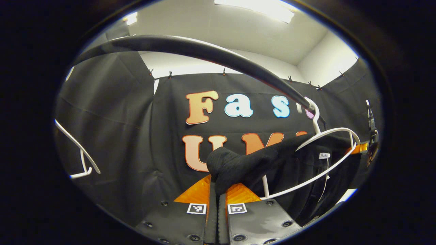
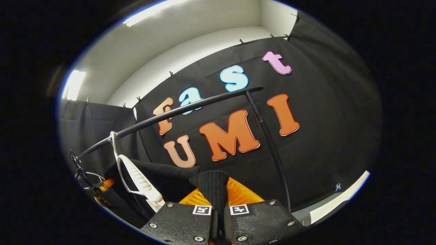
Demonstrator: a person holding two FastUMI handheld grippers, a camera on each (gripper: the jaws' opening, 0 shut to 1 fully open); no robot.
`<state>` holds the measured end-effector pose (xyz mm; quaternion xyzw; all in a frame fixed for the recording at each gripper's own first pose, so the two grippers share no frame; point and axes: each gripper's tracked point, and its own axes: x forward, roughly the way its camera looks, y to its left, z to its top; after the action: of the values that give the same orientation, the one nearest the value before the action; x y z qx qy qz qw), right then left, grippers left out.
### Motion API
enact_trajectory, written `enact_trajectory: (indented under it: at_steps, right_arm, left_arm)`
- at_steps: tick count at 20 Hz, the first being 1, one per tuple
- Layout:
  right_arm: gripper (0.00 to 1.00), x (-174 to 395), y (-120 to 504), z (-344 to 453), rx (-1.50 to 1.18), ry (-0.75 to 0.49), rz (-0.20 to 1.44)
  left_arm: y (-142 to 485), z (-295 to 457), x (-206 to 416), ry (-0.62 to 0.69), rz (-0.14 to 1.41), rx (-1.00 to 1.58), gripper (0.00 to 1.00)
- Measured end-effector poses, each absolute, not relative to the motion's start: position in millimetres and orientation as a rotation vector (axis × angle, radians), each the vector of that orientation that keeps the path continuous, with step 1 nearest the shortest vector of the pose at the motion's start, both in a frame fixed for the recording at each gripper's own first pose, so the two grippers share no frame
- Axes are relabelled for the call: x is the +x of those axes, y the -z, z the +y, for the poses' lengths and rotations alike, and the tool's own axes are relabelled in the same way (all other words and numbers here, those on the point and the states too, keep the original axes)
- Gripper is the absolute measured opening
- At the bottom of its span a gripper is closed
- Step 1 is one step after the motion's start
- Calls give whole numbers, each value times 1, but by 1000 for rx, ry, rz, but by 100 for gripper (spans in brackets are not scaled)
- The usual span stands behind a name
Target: Grasp the clothes on the hanger with both hands and then place them into the laundry hamper below.
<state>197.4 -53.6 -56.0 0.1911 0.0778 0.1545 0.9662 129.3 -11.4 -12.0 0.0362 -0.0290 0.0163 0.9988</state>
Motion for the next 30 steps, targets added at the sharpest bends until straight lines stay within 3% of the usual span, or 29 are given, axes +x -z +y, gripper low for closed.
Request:
enact_trajectory:
  at_steps: [5,14,30]
  right_arm:
    - [5,221,123,-22,508,-371,259]
    - [5,221,246,34,492,-370,420]
    - [5,135,331,53,207,-310,490]
  left_arm:
    - [6,22,130,-104,-65,60,9]
    - [82,63,108,-170,69,121,9]
    - [220,-12,58,-12,292,51,9]
